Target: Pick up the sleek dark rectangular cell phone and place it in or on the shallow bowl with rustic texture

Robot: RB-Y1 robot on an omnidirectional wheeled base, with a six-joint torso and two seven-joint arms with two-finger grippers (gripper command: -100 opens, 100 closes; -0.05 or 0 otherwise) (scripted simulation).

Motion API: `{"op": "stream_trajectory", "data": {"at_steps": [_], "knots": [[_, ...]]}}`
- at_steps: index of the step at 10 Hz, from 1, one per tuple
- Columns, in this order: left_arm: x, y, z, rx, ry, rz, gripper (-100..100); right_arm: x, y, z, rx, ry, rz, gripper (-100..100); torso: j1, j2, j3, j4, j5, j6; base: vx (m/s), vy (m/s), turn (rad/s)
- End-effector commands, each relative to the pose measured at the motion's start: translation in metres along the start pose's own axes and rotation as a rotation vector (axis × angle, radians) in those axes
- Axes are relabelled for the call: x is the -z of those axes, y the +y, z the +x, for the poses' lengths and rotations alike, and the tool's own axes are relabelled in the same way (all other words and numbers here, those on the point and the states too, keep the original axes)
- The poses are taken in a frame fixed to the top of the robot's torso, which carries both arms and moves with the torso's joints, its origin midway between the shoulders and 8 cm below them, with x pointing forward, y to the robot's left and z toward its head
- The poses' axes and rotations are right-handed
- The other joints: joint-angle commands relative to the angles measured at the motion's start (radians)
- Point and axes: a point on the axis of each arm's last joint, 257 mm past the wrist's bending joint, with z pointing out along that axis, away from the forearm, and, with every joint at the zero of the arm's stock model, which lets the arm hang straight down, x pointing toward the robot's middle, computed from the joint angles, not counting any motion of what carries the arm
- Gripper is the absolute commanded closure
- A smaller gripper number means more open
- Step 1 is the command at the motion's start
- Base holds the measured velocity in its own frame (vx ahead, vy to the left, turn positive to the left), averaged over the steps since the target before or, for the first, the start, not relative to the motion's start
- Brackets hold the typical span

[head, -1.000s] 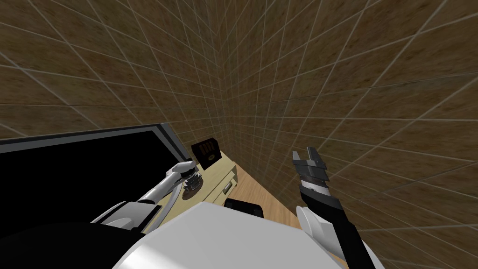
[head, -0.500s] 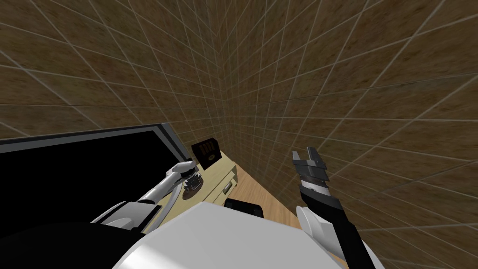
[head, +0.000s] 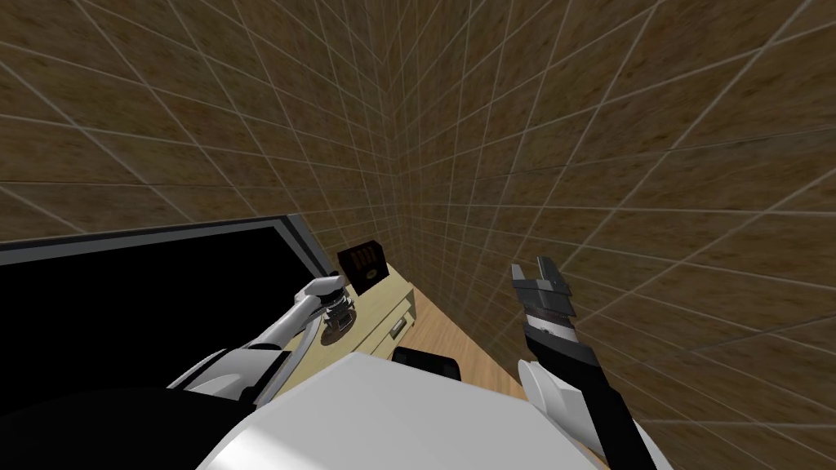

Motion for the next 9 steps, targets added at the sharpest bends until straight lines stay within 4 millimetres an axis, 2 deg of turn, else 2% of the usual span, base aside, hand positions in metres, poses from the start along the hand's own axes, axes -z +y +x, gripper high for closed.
{"op": "stream_trajectory", "data": {"at_steps": [1,6,7,8,9], "knots": [[0.008,-0.003,0.001,-0.011,0.000,-0.005,-100,0.000,0.000,0.000,0.000,0.000,0.000,0,0.000,0.000,0.000,0.000,0.000,0.000,0.009,-0.019,0.060],[0.041,-0.014,0.000,-0.044,-0.011,-0.020,-100,0.000,0.000,0.000,0.000,0.000,0.000,0,0.000,0.000,0.000,0.000,0.000,0.000,0.013,-0.031,0.076],[0.036,-0.013,-0.001,-0.040,-0.012,-0.017,-100,0.000,0.000,0.000,0.000,0.000,0.000,0,-0.001,0.000,0.000,0.000,0.000,0.000,0.003,-0.019,0.017],[0.037,-0.012,0.000,-0.041,-0.010,-0.019,0,0.000,0.000,0.000,0.000,0.000,0.000,0,0.001,0.000,0.000,0.000,0.000,0.000,0.000,0.000,0.000],[0.037,-0.012,0.000,-0.041,-0.010,-0.019,0,0.000,0.000,0.000,0.000,0.000,0.000,0,0.002,0.001,0.000,0.000,0.000,0.000,0.000,0.000,0.000]]}}
